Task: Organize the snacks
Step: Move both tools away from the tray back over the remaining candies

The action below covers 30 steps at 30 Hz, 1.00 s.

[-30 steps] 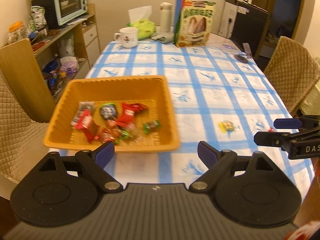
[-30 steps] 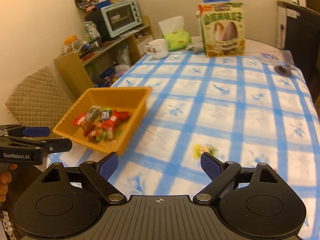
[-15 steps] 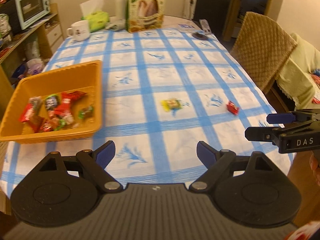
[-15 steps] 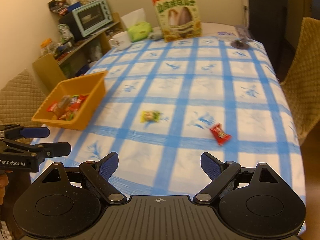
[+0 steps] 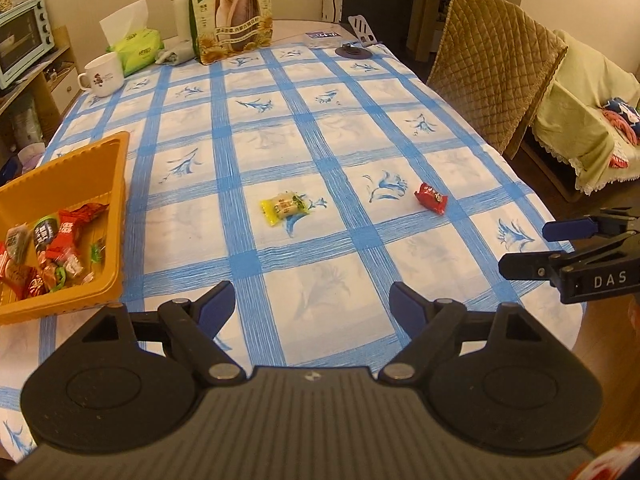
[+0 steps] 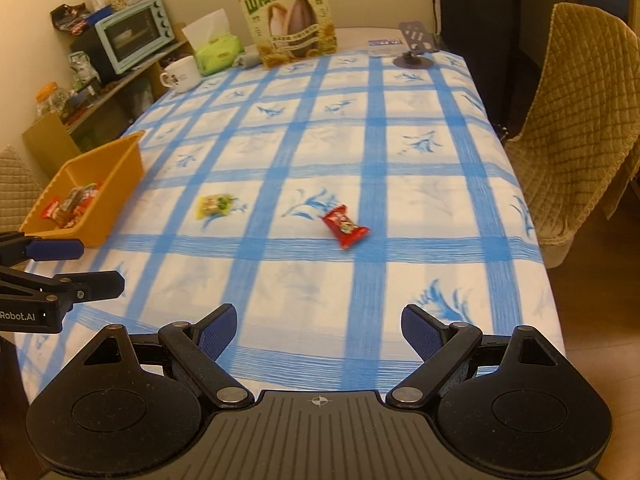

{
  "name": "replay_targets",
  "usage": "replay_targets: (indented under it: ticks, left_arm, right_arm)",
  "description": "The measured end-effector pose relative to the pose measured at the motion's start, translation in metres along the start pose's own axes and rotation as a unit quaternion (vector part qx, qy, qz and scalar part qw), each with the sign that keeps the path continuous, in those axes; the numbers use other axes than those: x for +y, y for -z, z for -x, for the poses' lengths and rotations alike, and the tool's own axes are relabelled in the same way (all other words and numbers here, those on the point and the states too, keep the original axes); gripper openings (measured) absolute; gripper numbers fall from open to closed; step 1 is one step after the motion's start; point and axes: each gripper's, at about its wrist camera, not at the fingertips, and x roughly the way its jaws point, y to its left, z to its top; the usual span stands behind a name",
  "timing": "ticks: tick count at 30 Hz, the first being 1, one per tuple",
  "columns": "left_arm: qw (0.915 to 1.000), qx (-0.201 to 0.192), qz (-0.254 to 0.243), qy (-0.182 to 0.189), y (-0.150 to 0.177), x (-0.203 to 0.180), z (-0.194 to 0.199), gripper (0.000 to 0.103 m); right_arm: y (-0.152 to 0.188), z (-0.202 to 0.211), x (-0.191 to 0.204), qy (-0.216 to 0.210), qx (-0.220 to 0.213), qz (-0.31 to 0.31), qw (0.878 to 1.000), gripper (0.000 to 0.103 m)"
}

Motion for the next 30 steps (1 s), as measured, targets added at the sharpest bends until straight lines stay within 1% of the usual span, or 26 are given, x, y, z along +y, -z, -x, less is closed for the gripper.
replay_targets:
  ticks: [4,13,17,20,22,26,30]
  left_arm:
    - [0.9999,0.001,-0.011,-0.005,-0.004,0.0,-0.014,0.082]
    - [0.9992,0.0,-0.036,-0.015,-0.019,0.007,-0.043,0.079]
    - [0.9989,0.001,-0.044,-0.015,-0.028,0.012,-0.054,0.073]
    - [0.9987,0.002,-0.048,-0.014,-0.034,0.016,-0.062,0.072]
    - [0.9986,0.003,-0.052,-0.012,-0.037,0.018,-0.068,0.069]
    - [0.9983,0.008,-0.057,-0.008,-0.043,0.021,-0.082,0.063]
    - [0.9975,0.013,-0.07,-0.008,-0.049,0.021,-0.097,0.059]
  right_arm:
    - [0.0,-0.005,-0.007,0.003,-0.002,0.001,1.0,0.089]
    - [-0.007,-0.028,-0.014,0.012,0.0,0.023,1.0,0.089]
    - [-0.014,-0.037,-0.013,0.011,-0.004,0.03,0.999,0.089]
    - [-0.021,-0.043,-0.011,0.012,-0.009,0.038,0.999,0.089]
    - [-0.024,-0.047,-0.01,0.011,-0.012,0.04,0.999,0.089]
    - [-0.029,-0.056,-0.009,0.012,-0.009,0.038,0.999,0.089]
    - [-0.032,-0.064,-0.009,0.013,-0.005,0.037,0.999,0.089]
